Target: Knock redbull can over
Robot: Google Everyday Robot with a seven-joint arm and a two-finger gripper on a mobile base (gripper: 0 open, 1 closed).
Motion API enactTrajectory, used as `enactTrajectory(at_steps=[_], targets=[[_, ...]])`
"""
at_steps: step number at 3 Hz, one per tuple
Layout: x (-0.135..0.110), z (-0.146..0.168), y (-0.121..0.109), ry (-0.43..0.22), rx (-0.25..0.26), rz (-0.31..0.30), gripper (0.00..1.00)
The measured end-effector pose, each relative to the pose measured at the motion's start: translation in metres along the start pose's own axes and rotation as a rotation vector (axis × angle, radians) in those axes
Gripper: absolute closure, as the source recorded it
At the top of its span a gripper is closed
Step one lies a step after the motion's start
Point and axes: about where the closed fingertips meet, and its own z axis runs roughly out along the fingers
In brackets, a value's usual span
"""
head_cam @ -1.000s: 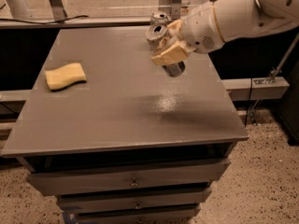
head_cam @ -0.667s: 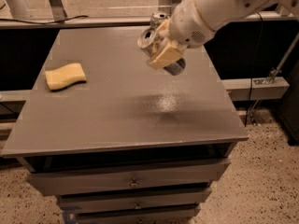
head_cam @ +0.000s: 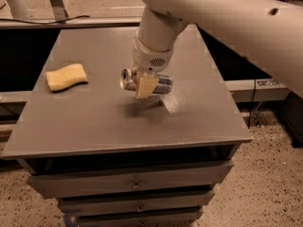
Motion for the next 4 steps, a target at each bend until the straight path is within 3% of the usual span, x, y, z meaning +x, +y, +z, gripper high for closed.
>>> enactTrajectory(at_steps=[1,2,4], targets=[[0.025,0.032,-0.006,0.207,-0.054,-0.02,1.0],[0.061,0.039,-0.02,0.363,-0.069,0.0,0.83],[0.08,0.031,-0.033,0.39,-0.087,0.036,0.36]])
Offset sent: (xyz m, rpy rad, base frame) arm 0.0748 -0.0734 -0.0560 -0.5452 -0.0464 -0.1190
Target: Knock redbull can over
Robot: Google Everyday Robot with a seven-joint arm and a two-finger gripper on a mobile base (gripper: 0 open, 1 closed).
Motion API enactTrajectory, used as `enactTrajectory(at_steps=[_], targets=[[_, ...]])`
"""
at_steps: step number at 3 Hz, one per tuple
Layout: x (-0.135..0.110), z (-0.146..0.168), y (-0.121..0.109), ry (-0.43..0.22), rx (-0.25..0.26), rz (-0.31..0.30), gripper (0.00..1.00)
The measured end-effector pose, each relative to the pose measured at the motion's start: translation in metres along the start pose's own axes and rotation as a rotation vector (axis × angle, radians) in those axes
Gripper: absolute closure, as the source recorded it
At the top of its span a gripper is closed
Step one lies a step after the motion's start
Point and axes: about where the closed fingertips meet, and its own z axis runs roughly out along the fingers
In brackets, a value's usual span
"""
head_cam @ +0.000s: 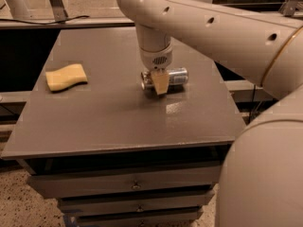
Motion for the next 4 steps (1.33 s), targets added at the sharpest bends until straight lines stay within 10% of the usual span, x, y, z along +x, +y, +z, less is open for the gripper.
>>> enactTrajectory(at_steps=[2,4], targets=[[0.014,-0.012,-0.014,-0.052,-0.03,0.016,0.0],[0.028,-0.026,-0.012,-0.222,-0.026,0.092,0.0]])
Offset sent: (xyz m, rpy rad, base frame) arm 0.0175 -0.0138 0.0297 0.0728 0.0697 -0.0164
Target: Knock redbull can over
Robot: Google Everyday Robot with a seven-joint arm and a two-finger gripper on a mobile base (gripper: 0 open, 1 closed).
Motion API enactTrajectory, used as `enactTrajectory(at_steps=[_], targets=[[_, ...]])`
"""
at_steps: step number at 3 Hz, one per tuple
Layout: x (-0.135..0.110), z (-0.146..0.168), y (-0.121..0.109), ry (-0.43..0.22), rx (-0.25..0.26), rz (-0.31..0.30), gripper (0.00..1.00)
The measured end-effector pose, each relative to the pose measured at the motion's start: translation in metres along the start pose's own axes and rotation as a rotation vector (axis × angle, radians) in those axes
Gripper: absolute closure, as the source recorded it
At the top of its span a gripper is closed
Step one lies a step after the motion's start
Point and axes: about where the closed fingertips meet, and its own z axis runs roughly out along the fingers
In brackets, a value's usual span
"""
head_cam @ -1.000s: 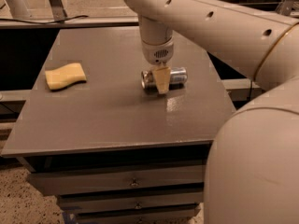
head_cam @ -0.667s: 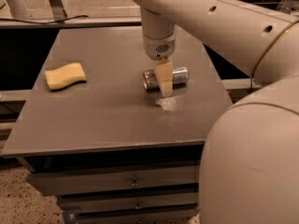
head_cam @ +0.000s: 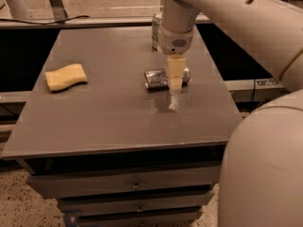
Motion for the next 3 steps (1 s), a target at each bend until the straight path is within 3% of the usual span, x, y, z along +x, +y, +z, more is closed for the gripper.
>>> enactTrajectory(at_steps=[1,3], targets=[[0.035,-0.017,0.018,-0.171,0.03,0.124,0.0],[0.127,-0.056,0.054,-0.487,0.139,0.364,0.0]])
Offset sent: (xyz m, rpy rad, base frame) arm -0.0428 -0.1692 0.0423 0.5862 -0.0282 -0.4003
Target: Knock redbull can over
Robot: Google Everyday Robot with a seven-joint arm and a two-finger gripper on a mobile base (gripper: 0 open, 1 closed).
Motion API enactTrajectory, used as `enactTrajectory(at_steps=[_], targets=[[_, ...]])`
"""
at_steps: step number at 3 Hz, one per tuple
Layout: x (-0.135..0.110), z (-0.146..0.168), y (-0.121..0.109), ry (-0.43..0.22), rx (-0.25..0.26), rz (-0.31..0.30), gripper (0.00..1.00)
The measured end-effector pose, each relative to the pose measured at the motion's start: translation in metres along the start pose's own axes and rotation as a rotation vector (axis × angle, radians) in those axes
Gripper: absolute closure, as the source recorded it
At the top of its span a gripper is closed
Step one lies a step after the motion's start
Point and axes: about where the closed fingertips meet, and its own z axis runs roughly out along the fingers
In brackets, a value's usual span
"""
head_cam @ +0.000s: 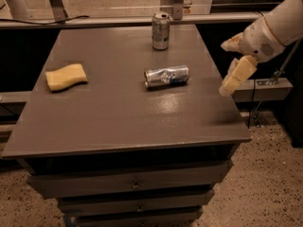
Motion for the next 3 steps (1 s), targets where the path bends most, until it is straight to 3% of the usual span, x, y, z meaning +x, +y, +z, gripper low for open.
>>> enactTrajectory(at_steps=[1,2,3], targets=[[0.022,-0.036,0.006,-0.15,0.032,0.068,0.0],[0.044,-0.068,0.032,-0.293,0.059,0.142,0.0],[0.051,-0.076,0.036,-0.308,0.069,0.162,0.0]])
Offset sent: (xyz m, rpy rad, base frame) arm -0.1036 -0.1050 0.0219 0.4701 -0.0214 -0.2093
